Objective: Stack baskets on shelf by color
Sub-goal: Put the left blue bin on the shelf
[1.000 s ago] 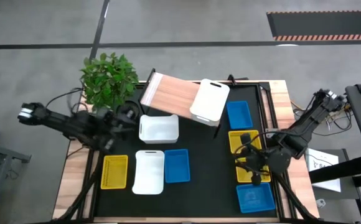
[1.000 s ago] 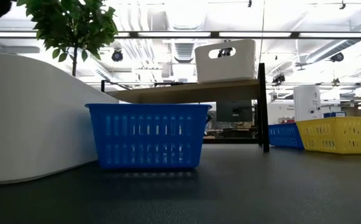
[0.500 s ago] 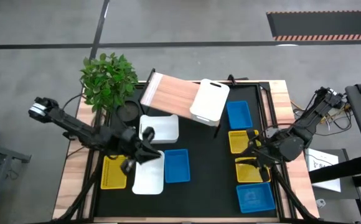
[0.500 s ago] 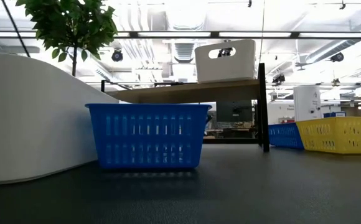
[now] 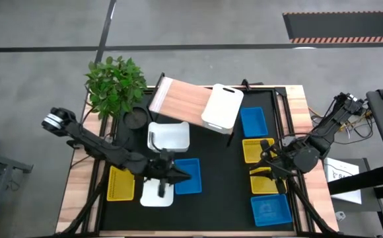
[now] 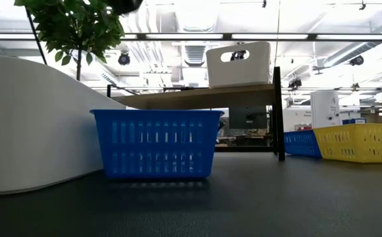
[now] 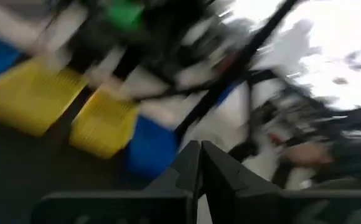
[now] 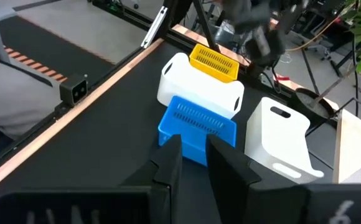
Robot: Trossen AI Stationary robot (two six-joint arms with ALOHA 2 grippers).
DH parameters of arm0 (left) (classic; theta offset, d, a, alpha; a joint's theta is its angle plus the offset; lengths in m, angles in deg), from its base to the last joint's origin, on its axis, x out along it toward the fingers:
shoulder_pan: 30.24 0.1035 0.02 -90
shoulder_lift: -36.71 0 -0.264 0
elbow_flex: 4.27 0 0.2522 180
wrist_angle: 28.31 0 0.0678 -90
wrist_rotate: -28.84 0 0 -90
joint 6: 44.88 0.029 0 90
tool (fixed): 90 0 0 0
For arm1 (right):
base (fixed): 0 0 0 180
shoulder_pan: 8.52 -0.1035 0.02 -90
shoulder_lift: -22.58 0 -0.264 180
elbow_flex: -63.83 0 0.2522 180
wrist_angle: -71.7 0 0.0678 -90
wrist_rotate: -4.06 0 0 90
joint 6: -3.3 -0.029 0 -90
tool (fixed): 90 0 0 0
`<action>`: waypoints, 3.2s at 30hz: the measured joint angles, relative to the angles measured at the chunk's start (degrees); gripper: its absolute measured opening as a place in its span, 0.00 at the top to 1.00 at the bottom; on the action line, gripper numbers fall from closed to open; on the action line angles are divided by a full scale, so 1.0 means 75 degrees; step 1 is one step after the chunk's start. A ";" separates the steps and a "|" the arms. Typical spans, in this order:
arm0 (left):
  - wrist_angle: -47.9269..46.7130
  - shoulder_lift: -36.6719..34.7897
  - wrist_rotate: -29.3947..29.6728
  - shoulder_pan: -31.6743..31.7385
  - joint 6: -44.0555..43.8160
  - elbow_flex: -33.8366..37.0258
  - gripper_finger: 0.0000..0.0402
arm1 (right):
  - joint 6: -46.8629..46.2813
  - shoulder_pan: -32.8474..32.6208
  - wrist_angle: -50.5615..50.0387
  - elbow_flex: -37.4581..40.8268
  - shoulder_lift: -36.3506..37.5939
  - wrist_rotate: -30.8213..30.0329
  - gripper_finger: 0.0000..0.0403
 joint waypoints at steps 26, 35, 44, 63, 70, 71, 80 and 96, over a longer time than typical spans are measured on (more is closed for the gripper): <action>-0.8021 0.3120 -0.1888 -0.0260 0.1223 -0.4705 1.00 | -0.0122 0.0000 -0.0098 0.0000 0.0000 0.0000 0.84; -0.8354 0.3224 -0.2107 -0.0259 0.0837 -0.4537 1.00 | -0.0145 0.0000 -0.0095 0.0017 -0.0003 0.0000 0.84; -0.8340 0.3224 -0.2113 -0.0248 0.0433 -0.4215 0.94 | -0.0145 0.0000 -0.0089 0.0017 -0.0003 0.0000 0.84; -0.6554 0.3216 -0.0818 -0.0245 0.1300 -0.3262 0.49 | -0.0134 0.0003 -0.0084 0.0126 -0.0003 -0.0007 0.84; -0.6217 0.3213 -0.0630 -0.0239 0.1288 -0.2669 0.49 | -0.0026 0.0003 -0.0083 0.0172 -0.0006 -0.0064 0.84; -0.6239 0.3210 -0.0541 -0.0239 0.1317 -0.2624 0.49 | -0.0023 0.0003 -0.0083 0.0172 -0.0006 -0.0064 0.84; -0.6251 0.3218 -0.0409 -0.0233 0.1858 -0.2578 0.52 | 0.0000 0.0003 -0.0080 0.0175 -0.0006 -0.0064 0.84; -0.6276 0.3176 -0.0360 -0.0219 0.2109 -0.2539 0.98 | 0.0000 0.0003 -0.0074 0.0175 -0.0006 -0.0067 0.84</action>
